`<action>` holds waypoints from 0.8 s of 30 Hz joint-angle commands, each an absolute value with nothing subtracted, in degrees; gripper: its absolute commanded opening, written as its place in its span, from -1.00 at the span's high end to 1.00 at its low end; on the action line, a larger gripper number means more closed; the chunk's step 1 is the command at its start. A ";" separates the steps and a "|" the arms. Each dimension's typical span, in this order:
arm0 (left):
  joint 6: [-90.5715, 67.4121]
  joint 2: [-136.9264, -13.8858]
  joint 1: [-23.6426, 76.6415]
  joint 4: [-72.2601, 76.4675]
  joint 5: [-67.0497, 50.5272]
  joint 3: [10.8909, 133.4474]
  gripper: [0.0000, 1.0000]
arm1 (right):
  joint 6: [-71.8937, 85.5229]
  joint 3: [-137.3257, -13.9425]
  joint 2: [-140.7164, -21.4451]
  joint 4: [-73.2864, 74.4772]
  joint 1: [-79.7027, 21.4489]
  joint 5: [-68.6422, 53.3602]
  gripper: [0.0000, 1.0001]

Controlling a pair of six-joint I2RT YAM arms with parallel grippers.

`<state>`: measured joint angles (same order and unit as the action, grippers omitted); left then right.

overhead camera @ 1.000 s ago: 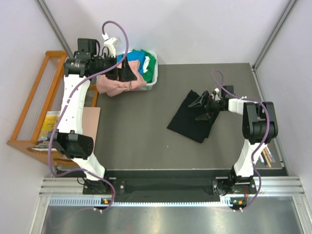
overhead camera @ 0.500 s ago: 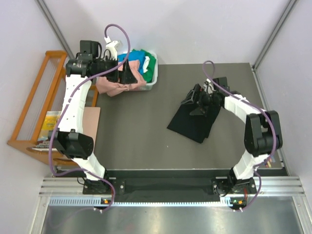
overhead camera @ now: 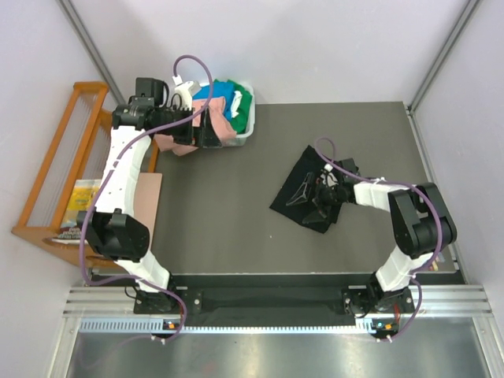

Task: Fold and stack the t-shirts
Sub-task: Fold the tshirt

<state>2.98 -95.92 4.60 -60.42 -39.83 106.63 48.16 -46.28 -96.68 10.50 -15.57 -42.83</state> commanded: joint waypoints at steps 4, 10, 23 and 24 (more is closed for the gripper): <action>4.75 -91.84 4.13 -59.24 -39.55 105.82 -0.98 | 47.20 -54.39 -92.21 12.74 -14.42 -43.23 -0.99; 4.39 -91.67 4.04 -59.15 -40.08 106.43 -0.98 | 46.85 -61.52 -93.41 14.68 -11.52 -44.65 -0.99; 5.27 -90.70 3.16 -60.99 -39.81 107.40 -0.98 | 48.78 -59.33 -114.87 2.03 -10.02 -45.09 -0.99; 5.36 -90.53 3.16 -61.17 -39.81 107.49 -0.98 | 48.95 -59.50 -114.61 2.28 -9.85 -45.44 -0.99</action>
<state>3.99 -93.76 3.60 -60.77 -39.31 105.95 50.37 -61.19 -111.13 3.40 -10.59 -48.77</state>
